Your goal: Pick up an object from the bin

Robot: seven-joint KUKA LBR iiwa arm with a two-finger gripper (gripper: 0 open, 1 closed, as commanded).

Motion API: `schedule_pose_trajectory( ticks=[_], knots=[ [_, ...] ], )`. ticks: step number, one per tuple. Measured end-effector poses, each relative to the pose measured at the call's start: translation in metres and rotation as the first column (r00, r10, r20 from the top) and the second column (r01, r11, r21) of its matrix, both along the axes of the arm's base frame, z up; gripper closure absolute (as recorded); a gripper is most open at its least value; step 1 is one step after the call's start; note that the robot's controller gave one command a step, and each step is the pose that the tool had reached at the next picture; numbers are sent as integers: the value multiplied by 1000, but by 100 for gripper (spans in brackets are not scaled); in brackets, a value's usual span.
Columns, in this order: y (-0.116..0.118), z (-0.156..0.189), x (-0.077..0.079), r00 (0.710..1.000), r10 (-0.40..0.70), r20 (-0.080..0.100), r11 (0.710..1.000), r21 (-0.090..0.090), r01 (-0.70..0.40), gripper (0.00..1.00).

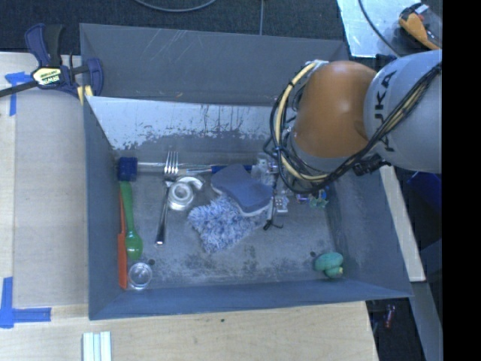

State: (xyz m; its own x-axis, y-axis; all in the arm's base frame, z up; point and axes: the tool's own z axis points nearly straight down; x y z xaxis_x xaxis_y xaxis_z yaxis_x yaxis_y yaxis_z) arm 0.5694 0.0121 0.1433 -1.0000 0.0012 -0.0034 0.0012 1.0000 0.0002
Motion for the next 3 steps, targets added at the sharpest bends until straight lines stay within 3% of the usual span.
schedule_pose_trajectory(
  ticks=[1, 2, 3],
  knots=[
    [0, 0, 0, 1000, 0, 1, 1000, 0, 0, 100],
    [0, 0, 0, 1000, 0, 1, 1000, 0, 0, 100],
    [2, 113, 14, 1000, 13, 4, 1000, 0, -13, 100]
  ],
)
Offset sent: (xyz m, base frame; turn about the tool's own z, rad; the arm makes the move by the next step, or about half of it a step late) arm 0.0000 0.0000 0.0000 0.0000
